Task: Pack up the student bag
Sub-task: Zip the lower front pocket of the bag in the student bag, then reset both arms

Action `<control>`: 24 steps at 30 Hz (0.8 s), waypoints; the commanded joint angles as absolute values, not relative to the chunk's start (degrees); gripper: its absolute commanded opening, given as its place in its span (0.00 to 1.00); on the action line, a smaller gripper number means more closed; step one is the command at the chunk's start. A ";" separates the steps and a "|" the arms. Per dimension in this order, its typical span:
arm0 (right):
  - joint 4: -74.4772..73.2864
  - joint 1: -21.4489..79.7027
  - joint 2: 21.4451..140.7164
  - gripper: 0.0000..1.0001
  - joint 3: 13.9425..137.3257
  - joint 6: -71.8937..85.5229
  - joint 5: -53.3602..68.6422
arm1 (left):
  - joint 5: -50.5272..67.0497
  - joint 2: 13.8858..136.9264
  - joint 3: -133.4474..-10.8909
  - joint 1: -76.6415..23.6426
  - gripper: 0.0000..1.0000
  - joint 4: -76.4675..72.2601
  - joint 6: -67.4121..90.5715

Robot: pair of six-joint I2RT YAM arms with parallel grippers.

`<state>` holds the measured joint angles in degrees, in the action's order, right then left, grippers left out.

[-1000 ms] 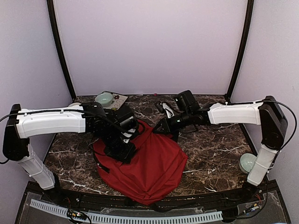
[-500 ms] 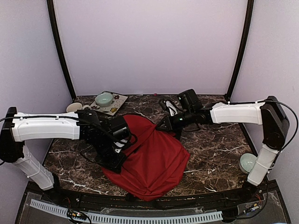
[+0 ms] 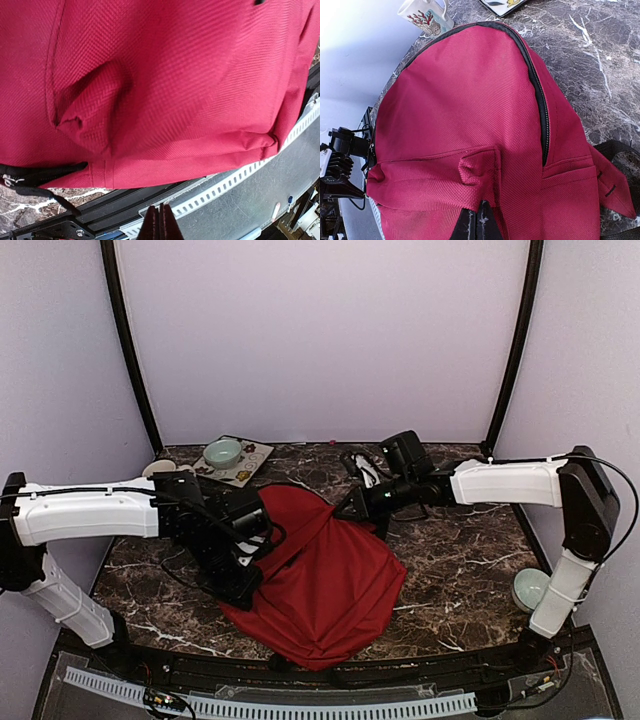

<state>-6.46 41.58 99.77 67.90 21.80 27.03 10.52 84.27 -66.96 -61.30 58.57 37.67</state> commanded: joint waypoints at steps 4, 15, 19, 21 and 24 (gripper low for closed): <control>-3.07 40.87 96.77 0.07 69.79 22.34 26.67 | 8.74 80.08 -69.96 -61.61 0.08 58.83 36.56; -13.96 40.83 88.72 0.80 75.20 15.42 11.38 | -3.84 76.67 -73.51 -61.02 0.63 60.11 35.01; -17.16 39.85 84.56 0.80 74.73 13.36 1.49 | -12.86 77.58 -73.88 -57.77 0.73 60.06 31.60; -17.86 38.89 81.73 0.82 73.39 12.50 -2.65 | -18.88 77.15 -73.14 -54.66 0.75 59.15 30.33; -16.88 36.29 77.13 0.88 69.65 14.11 -8.15 | -21.32 73.87 -70.19 -49.17 0.77 52.18 25.79</control>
